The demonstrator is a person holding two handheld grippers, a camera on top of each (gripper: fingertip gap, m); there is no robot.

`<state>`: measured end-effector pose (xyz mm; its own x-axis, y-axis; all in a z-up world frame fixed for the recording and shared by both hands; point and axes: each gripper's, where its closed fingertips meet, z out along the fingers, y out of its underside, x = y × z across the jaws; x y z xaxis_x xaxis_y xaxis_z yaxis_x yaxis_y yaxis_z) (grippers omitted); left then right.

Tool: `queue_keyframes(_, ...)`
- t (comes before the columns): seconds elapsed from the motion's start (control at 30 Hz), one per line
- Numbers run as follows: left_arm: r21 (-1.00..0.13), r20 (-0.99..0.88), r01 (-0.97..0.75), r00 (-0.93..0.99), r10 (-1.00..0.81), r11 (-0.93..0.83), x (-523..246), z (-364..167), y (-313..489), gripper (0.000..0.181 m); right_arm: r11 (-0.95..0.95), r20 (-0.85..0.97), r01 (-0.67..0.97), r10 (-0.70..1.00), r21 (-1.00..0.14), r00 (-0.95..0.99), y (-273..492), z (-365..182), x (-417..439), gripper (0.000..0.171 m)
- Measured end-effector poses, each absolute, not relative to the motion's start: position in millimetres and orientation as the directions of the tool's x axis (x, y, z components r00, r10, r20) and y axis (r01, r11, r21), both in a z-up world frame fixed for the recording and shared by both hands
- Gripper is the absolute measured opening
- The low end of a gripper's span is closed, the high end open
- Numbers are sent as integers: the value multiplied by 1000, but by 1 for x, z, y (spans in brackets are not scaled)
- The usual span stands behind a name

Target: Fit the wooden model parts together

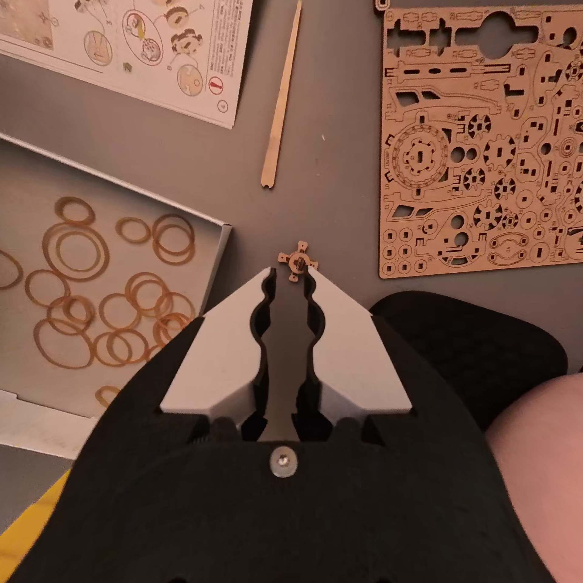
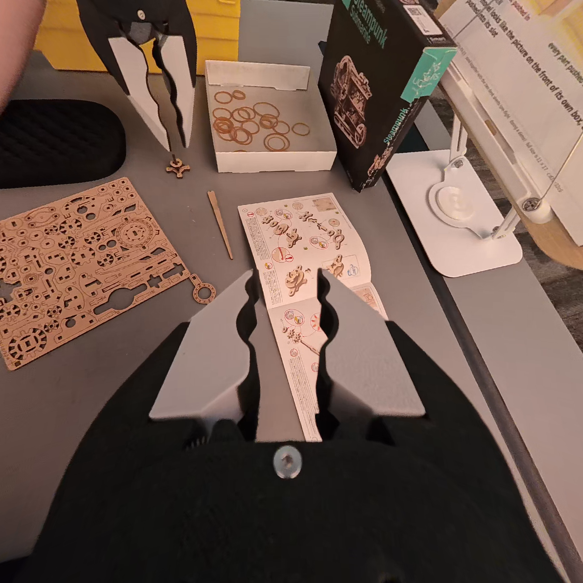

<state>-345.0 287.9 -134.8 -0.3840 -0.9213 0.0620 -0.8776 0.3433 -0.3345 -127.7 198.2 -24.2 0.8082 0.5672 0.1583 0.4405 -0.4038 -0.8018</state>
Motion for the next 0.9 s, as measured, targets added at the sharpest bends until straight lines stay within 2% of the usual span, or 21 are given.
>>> queue_keyframes(0.3, -270, 121, -898, -388, -913, 346, -351, -146, 281, 10, -404, 152, 407, 531, -819, 833, 198, -16, -117, 36)
queue_keyframes(0.53, -260, 152, -900, -397, -905, 351, -348, -150, 279, 2, -415, 149, 411, 532, -812, 833, 198, -21, -116, 36)
queue_keyframes(0.67, -283, 187, -897, -400, -897, 341, -344, -145, 274, 1, -431, 142, 409, 529, -804, 836, 200, -27, -112, 36)
queue_keyframes(0.9, -355, 95, -830, -489, -867, 430, -322, -127, 261, 1, -453, 125, 394, 517, -800, 847, 203, -34, -107, 36)
